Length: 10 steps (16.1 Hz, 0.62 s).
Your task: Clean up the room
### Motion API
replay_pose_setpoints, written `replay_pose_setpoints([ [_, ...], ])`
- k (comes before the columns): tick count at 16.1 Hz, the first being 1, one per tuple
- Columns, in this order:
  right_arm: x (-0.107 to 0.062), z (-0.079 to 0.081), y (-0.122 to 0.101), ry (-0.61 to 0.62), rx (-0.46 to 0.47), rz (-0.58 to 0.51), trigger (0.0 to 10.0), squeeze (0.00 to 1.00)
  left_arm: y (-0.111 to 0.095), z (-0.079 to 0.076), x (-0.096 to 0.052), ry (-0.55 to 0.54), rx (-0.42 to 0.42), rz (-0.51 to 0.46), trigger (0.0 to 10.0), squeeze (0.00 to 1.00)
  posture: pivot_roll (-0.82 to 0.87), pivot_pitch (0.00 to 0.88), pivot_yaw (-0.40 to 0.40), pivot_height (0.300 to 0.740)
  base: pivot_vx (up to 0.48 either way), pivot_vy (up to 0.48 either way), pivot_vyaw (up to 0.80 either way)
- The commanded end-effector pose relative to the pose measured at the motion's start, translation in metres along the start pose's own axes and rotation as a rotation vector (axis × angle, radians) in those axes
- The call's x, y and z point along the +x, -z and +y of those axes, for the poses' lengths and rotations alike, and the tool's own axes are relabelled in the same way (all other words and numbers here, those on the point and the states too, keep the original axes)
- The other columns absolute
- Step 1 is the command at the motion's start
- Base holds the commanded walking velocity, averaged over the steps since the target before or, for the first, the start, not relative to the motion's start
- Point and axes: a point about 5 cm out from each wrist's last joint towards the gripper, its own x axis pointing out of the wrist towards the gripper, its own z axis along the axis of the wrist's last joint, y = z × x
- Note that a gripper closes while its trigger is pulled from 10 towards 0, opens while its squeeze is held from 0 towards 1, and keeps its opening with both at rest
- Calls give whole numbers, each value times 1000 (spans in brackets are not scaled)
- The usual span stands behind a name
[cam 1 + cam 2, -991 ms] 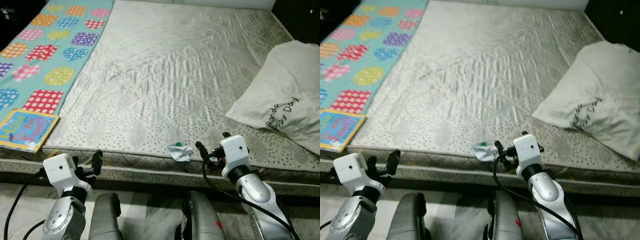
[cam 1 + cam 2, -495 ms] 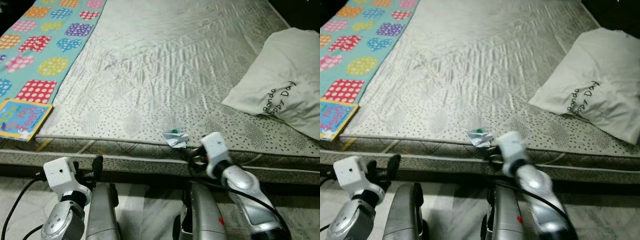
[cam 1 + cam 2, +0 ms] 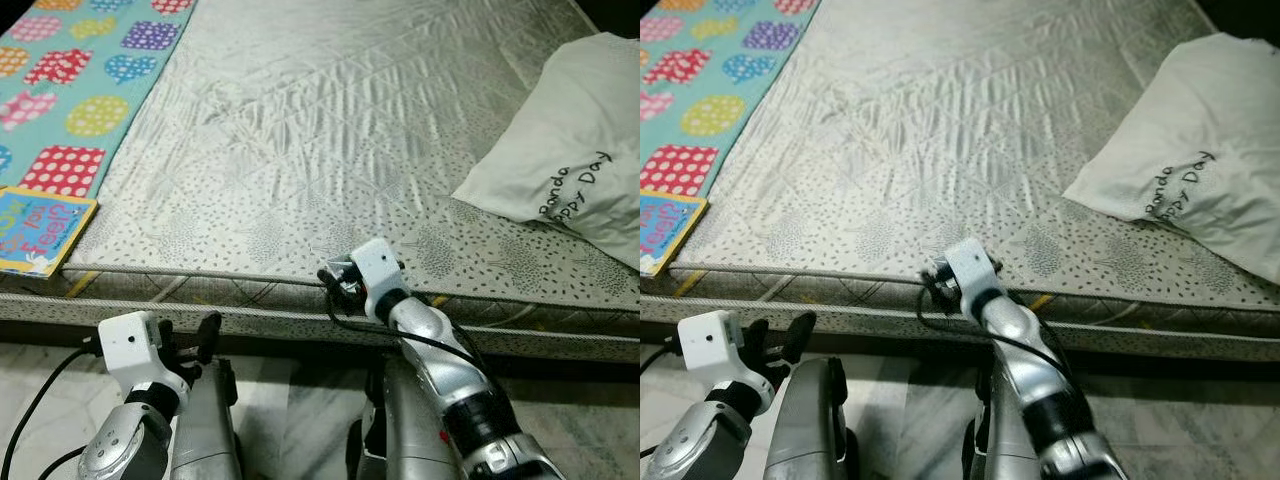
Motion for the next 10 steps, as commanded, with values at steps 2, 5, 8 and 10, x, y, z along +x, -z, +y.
replay_pose_setpoints([
  [2,6,-5,3,60,-26,13,10000,0,-2,-6,-5,33,11,16,10000,0,184,264,-48,543,0,0,0],
  [5,18,-12,7,103,-139,56,10000,0,8,-18,-12,136,-4,126,10000,0,204,269,-52,543,0,0,0],
  [8,21,-15,9,125,-185,98,10000,0,13,-23,-14,160,0,154,10000,0,208,276,-47,543,0,0,0],
  [10,23,-14,10,124,-217,106,10000,0,13,-24,-15,165,-2,159,10000,0,208,277,-47,543,0,0,0],
])
